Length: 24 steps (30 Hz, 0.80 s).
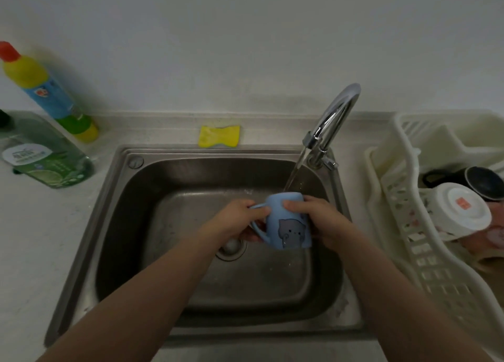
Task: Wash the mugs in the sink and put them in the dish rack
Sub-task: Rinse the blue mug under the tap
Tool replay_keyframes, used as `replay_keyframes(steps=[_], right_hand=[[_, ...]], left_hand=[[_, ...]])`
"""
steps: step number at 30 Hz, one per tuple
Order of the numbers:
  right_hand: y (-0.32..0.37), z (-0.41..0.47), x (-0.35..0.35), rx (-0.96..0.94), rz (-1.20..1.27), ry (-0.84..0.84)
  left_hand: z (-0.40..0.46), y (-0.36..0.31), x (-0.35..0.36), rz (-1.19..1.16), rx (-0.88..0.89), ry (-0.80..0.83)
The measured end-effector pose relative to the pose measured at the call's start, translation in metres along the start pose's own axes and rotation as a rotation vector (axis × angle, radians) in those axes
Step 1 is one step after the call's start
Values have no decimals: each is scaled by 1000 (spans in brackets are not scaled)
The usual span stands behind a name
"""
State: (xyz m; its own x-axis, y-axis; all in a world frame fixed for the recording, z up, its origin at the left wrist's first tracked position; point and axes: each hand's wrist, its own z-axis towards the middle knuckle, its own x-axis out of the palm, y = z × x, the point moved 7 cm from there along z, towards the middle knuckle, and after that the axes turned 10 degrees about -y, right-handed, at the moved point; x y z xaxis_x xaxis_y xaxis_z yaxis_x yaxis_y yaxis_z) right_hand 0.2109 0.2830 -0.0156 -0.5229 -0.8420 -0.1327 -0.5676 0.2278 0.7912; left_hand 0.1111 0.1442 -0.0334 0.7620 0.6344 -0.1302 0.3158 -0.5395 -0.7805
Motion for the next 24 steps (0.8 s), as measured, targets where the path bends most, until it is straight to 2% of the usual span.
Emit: replay_keyframes(steps=[2,6,10,15,19,24], right_hand=[[9,3,13,-22,-77,6],[1,-6,-8,-8,-51,3],[23,7,3,-82,-39,-2],[18,1,-9,-129,-28,-25],[32,8,5,-169,-39,-18],[11,5,-10,-31,-33,2]], left_hand=[[-1,2,-12,-75,-25,-47],[-2,-5,7,73,39,47],[8,-16,-11,-74,40,-86],[8,-21,-2,79,151,-45],[13,-17,-20,15,150,-140],[10,-5,5,17,67,9]])
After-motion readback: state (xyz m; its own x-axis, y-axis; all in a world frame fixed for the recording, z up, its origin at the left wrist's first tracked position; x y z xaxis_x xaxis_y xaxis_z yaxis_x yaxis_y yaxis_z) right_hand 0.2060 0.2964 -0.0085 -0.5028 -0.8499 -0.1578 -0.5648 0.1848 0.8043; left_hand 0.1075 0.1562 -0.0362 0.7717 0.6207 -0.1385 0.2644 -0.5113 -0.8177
